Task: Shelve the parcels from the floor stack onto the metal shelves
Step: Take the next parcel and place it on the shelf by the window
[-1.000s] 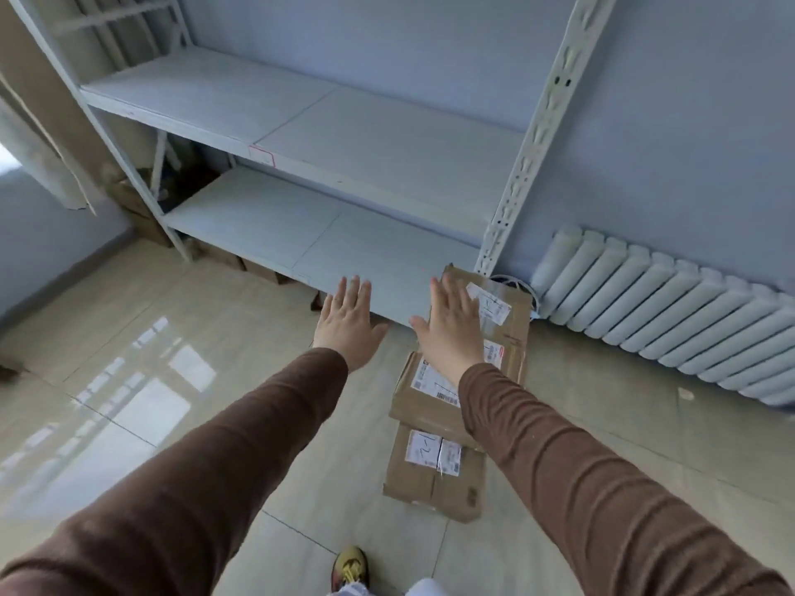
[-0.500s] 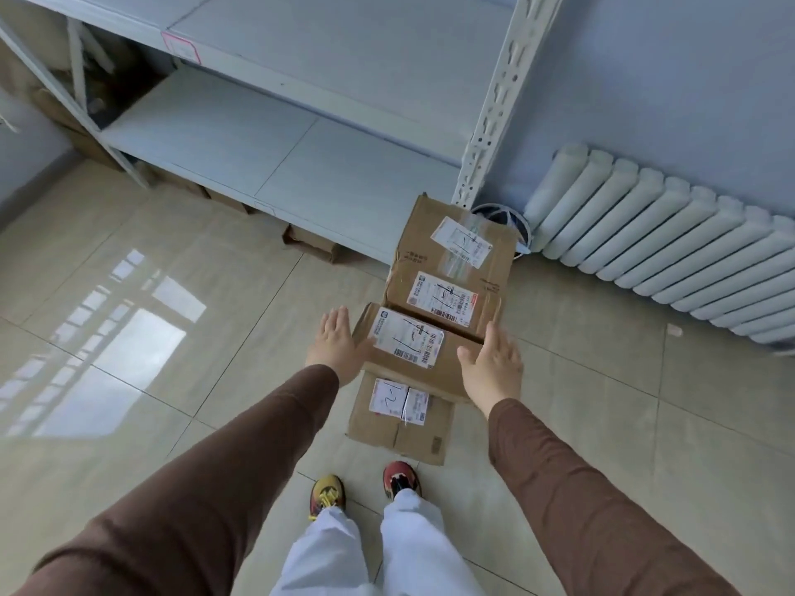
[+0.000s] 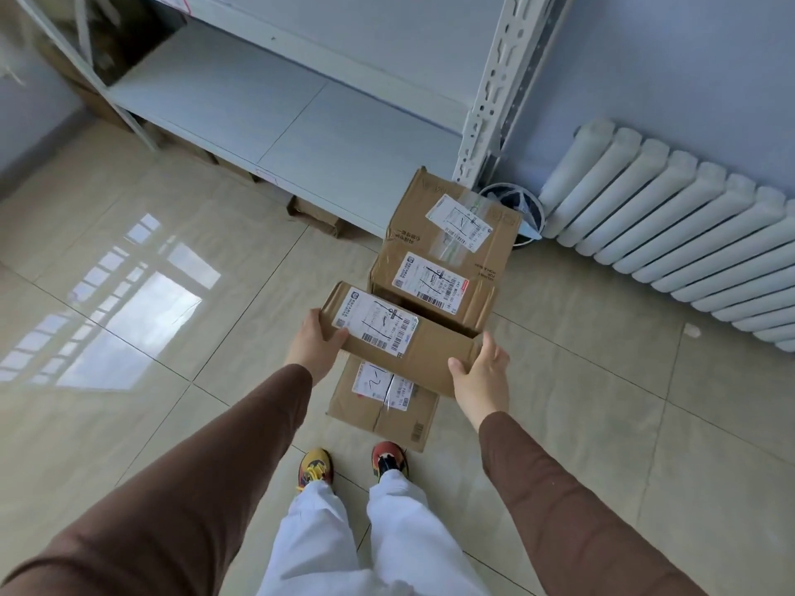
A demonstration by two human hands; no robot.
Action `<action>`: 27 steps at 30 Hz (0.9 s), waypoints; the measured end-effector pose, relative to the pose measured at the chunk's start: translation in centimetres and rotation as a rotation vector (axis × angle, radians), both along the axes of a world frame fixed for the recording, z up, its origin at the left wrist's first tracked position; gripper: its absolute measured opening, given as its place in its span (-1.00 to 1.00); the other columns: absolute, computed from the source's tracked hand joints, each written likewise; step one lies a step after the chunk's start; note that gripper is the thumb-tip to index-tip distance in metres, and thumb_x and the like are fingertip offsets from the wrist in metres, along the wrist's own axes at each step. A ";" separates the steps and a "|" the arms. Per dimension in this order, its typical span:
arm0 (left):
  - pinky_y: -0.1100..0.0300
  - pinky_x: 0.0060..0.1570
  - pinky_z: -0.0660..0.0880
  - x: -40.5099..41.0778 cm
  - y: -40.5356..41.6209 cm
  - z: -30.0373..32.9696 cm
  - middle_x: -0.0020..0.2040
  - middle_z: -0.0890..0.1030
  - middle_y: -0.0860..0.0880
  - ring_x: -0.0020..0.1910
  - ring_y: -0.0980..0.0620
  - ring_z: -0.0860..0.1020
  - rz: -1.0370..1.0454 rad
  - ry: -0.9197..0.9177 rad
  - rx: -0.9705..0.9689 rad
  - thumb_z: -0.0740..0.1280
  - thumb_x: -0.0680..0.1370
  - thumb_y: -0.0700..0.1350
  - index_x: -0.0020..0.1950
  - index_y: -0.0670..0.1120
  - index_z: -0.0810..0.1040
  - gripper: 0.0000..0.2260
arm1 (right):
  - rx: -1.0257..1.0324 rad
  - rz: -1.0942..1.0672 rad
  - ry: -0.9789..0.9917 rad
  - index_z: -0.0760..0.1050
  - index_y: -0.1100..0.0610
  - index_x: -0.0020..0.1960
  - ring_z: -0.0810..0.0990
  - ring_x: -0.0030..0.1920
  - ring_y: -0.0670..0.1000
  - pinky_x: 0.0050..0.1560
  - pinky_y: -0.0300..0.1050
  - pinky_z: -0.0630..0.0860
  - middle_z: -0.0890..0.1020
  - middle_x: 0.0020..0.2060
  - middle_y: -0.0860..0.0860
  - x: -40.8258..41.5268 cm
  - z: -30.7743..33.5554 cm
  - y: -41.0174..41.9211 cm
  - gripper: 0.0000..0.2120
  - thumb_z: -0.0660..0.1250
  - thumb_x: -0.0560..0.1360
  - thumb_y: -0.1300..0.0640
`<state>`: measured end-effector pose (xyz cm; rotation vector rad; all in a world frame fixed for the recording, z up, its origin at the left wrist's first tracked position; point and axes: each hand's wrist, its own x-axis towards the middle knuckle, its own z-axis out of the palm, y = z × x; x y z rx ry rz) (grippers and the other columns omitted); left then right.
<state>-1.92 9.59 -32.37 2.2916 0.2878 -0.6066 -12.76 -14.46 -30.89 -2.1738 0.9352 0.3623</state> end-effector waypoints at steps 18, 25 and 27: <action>-0.02 0.11 0.56 -0.4 25.7 15.5 0.15 0.59 -0.01 0.08 -0.03 0.58 0.631 -0.529 -0.153 0.45 0.55 0.02 0.28 0.04 0.44 -0.65 | 0.155 0.549 -0.373 0.11 0.07 0.60 0.41 0.44 0.11 0.30 -0.04 0.40 0.22 0.53 0.10 12.7 13.7 21.6 -0.35 0.34 0.63 0.02; -0.03 0.30 0.52 1.5 37.4 23.4 0.21 0.59 0.01 0.21 -0.01 0.57 0.648 -0.784 -0.293 0.48 0.51 -0.12 0.36 0.04 0.44 -0.54 | 0.279 0.547 -0.569 0.22 0.09 0.56 0.42 0.40 0.08 0.26 -0.15 0.36 0.29 0.48 0.09 19.2 20.3 34.1 -0.42 0.36 0.62 0.05; -0.10 0.30 0.53 3.1 40.6 25.9 0.24 0.58 -0.02 0.20 -0.03 0.58 0.621 -0.852 -0.288 0.49 0.49 -0.11 0.37 0.08 0.43 -0.51 | 0.302 0.537 -0.624 0.30 0.08 0.48 0.48 0.27 0.06 0.14 -0.17 0.38 0.35 0.38 0.08 21.0 22.4 37.3 -0.51 0.36 0.62 0.04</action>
